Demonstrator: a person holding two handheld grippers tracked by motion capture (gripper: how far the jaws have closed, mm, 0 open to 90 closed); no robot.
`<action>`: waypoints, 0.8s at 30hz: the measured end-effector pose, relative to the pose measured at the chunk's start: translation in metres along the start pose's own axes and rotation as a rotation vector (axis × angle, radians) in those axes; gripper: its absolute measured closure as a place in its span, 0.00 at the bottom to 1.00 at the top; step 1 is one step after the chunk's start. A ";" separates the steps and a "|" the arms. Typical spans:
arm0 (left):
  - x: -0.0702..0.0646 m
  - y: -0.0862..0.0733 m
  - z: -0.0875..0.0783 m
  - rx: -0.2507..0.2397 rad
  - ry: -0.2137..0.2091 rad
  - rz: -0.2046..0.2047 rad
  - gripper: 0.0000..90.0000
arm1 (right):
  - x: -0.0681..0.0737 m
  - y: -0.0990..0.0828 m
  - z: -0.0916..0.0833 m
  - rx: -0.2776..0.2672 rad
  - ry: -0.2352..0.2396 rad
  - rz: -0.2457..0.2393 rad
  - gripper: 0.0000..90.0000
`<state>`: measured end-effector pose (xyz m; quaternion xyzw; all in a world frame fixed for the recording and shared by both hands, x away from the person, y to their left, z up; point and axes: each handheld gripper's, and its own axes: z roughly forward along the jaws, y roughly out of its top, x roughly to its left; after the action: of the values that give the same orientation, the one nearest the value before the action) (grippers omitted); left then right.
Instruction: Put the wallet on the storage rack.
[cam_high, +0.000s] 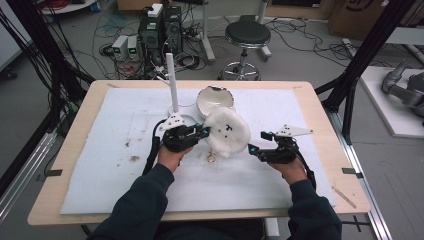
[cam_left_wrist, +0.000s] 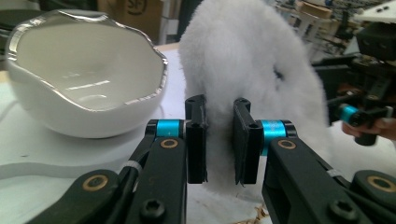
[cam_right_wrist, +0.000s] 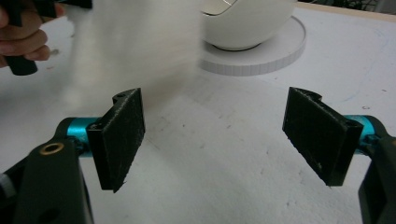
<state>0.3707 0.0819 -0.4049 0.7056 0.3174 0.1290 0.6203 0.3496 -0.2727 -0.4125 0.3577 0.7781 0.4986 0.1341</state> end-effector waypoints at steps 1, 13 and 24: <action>0.001 0.001 -0.001 -0.006 0.002 -0.005 0.86 | 0.000 0.000 0.000 0.001 0.004 0.003 0.24; -0.013 0.001 0.008 -0.076 -0.081 -0.017 0.86 | 0.020 0.007 0.022 0.029 0.164 -0.002 0.40; -0.014 -0.015 0.016 0.088 -0.117 0.003 0.86 | 0.005 0.012 0.000 -0.152 0.154 0.091 0.82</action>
<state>0.3649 0.0609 -0.4192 0.7390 0.2850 0.0744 0.6059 0.3508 -0.2662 -0.4013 0.3419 0.7291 0.5878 0.0780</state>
